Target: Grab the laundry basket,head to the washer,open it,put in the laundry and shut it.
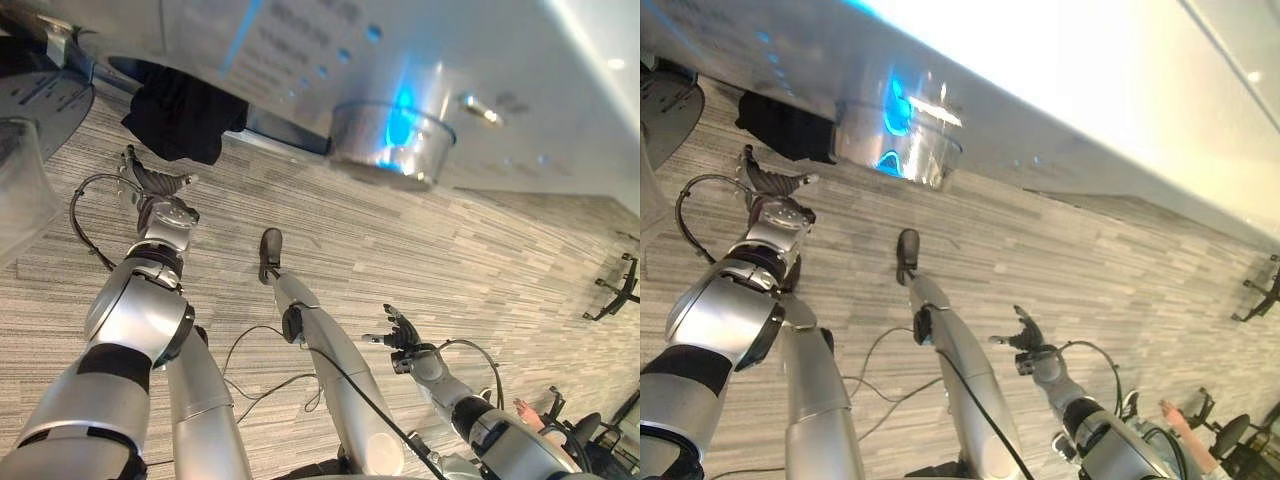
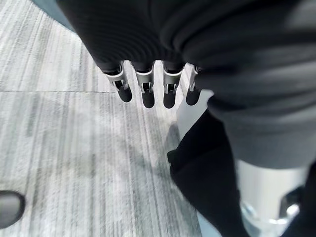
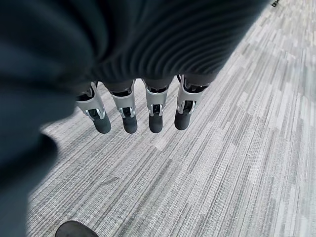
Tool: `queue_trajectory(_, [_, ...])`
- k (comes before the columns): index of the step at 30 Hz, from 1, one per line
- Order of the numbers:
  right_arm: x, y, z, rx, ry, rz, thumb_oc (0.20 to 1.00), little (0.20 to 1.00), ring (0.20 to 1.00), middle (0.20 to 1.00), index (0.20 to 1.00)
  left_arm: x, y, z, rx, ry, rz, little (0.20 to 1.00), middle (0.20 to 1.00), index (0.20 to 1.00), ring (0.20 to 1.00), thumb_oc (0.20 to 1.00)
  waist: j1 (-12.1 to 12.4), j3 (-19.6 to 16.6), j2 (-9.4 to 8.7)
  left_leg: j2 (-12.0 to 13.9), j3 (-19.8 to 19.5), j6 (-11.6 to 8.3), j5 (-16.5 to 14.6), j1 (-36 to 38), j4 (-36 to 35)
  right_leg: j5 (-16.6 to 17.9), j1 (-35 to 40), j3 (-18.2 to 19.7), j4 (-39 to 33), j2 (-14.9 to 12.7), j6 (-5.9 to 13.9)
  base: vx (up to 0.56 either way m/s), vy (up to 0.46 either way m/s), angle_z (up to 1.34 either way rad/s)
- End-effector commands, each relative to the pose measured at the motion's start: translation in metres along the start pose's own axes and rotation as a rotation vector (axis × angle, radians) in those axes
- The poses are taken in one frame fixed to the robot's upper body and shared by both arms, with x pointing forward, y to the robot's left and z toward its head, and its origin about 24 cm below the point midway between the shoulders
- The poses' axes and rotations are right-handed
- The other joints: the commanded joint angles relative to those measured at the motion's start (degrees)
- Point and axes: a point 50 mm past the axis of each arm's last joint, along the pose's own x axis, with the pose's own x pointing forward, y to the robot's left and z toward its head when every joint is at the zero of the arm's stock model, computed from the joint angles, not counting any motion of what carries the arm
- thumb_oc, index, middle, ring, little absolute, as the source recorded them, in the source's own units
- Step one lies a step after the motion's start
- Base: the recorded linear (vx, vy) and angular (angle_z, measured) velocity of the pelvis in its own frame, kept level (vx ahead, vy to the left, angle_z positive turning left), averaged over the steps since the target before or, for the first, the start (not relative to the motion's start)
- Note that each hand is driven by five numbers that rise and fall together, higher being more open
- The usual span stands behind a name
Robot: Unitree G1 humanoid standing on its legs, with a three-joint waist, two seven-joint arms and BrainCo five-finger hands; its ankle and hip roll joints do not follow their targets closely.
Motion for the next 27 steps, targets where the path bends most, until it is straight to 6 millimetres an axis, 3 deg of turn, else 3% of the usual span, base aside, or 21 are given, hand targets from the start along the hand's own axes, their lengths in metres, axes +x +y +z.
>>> queue_trajectory(1, [-0.003, -0.01, -0.002, 0.02, -0.012, -0.035, 1.0, 1.0, 1.0, 1.0, 1.0, 0.002, 0.007, 0.029, -0.108, -0.078, 0.053, 1.0, 1.0, 1.0, 1.0, 1.0, 2.7, 3.08, -3.08, 2.43, -3.51, 5.56, 2.8, 2.26, 1.46, -4.94, 0.16, 0.34, 7.31, -3.0, 6.38, 0.0, 0.0, 0.0])
queue_trajectory(2, [-0.003, -0.01, -0.002, 0.02, -0.012, -0.035, 1.0, 1.0, 1.0, 1.0, 1.0, 0.002, 0.007, 0.029, -0.108, -0.078, 0.053, 1.0, 1.0, 1.0, 1.0, 1.0, 2.7, 3.08, -3.07, 2.43, -3.51, 5.56, 2.8, 2.25, 1.46, -4.94, 0.16, 0.34, 7.31, -3.0, 6.38, 0.0, 0.0, 0.0])
queue_trajectory(3, [-0.002, -0.011, -0.001, 0.02, -0.015, -0.039, 1.0, 1.0, 1.0, 1.0, 1.0, -0.007, -0.005, 0.052, -0.171, -0.11, 0.026, 1.0, 1.0, 1.0, 1.0, 1.0, 2.29, 3.03, -3.16, 2.43, -3.31, 5.48, 2.81, 2.33, 1.16, -4.76, 0.06, 0.36, 7.15, -3.0, 6.47, 0.0, 0.0, 0.0])
queue_trajectory(4, [-0.002, -0.011, -0.001, 0.02, -0.015, -0.039, 1.0, 1.0, 1.0, 1.0, 1.0, -0.007, -0.005, 0.052, -0.171, -0.111, 0.026, 1.0, 1.0, 1.0, 1.0, 1.0, 2.34, 3.08, -3.14, 2.44, -3.31, 5.48, 2.8, 2.36, 1.16, -4.76, 0.08, 0.36, 7.15, -2.99, 6.47, 0.0, 0.0, 0.0])
queue_trajectory(5, [0.0, -0.015, 0.001, 0.015, -0.02, -0.05, 1.0, 1.0, 1.0, 1.0, 1.0, -0.01, -0.002, 0.079, -0.218, -0.161, 0.034, 1.0, 1.0, 1.0, 1.0, 1.0, 1.87, 2.88, -3.3, 2.47, -3.16, 5.31, 2.82, 2.27, 0.99, -4.67, -0.07, 0.42, 7.08, -2.96, 6.49, 0.0, 0.0, 0.0])
queue_trajectory(6, [0.0, -0.015, 0.001, 0.015, -0.02, -0.05, 1.0, 1.0, 1.0, 1.0, 1.0, -0.01, -0.002, 0.08, -0.219, -0.161, 0.034, 1.0, 1.0, 1.0, 1.0, 1.0, 1.89, 2.91, -3.3, 2.47, -3.15, 5.31, 2.82, 2.27, 0.99, -4.67, -0.07, 0.43, 7.08, -2.96, 6.49, 0.0, 0.0, 0.0])
queue_trajectory(7, [-0.002, -0.017, -0.001, 0.003, -0.015, -0.046, 1.0, 1.0, 1.0, 1.0, 1.0, -0.013, 0.006, 0.108, -0.259, -0.224, 0.046, 1.0, 1.0, 1.0, 1.0, 1.0, 1.24, 2.75, -3.4, 2.57, -3.12, 5.19, 2.82, 2.04, 0.95, -4.52, -0.23, 0.49, 6.93, -3.02, 6.55, 0.0, 0.0, 0.0])
queue_trajectory(9, [-0.005, -0.017, -0.008, -0.003, -0.006, -0.036, 1.0, 1.0, 1.0, 1.0, 1.0, -0.013, 0.02, 0.135, -0.305, -0.289, 0.069, 1.0, 1.0, 1.0, 1.0, 1.0, 0.75, 2.58, -3.08, 2.64, -3.1, 4.9, 3.16, 2.34, 0.05, -4.21, -0.25, 0.6, 6.5, -2.97, 6.73, 0.0, -0.004, -0.02])
queue_trajectory(14, [-0.008, -0.016, -0.015, 0.014, 0.018, -0.033, 1.0, 1.0, 1.0, 1.0, 1.0, -0.018, 0.032, 0.161, -0.319, -0.374, 0.093, 1.0, 1.0, 1.0, 1.0, 1.0, 0.52, 2.47, -2.57, 2.85, -2.7, 4.41, 4.17, 3.74, -2.66, -3.9, 0.21, 0.68, 5.24, -3.03, 6.76, 0.0, -0.011, -0.03])
queue_trajectory(18, [-0.01, -0.015, -0.02, 0.023, 0.03, -0.034, 1.0, 1.0, 1.0, 1.0, 1.0, -0.015, 0.04, 0.164, -0.286, -0.387, 0.126, 1.0, 1.0, 1.0, 1.0, 1.0, 0.48, 2.31, -2.44, 3.33, -2.28, 4.11, 5.08, 4.77, -4.51, -3.5, 0.48, 0.89, 4.38, -3.16, 6.83, 0.0, -0.035, 0.01])
queue_trajectory(19, [-0.011, -0.016, -0.021, 0.021, 0.034, -0.034, 1.0, 1.0, 1.0, 1.0, 1.0, -0.014, 0.04, 0.161, -0.29, -0.374, 0.117, 0.467, 0.467, 0.467, 0.467, 0.467, 0.53, 2.32, -2.41, 3.31, -2.18, 4.11, 5.21, 4.72, -4.63, -3.38, 0.43, 0.98, 4.27, -3.19, 6.85, 0.0, 0.0, 0.0])
queue_trajectory(20, [-0.011, -0.016, -0.021, 0.025, 0.036, -0.037, 1.0, 1.0, 1.0, 1.0, 1.0, -0.013, 0.04, 0.16, -0.298, -0.363, 0.113, 0.2, 0.2, 0.2, 0.2, 0.2, 0.59, 2.32, -2.35, 3.3, -2.16, 4.08, 5.35, 4.71, -4.86, -3.26, 0.46, 1.04, 4.09, -3.22, 6.9, -0.01, -0.036, 0.01])
queue_trajectory(27, [-0.016, -0.011, -0.034, 0.033, 0.078, -0.031, 1.0, 1.0, 1.0, 1.0, 1.0, -0.011, 0.03, 0.146, -0.322, -0.322, 0.072, 0.2, 0.2, 0.2, 0.2, 0.2, 0.93, 2.43, -1.89, 3.07, -1.96, 4.01, 6.66, 6.13, -6.82, -2.14, 1.97, 1.23, 2.62, -3.81, 7.42, -0.01, -0.01, 0.01])
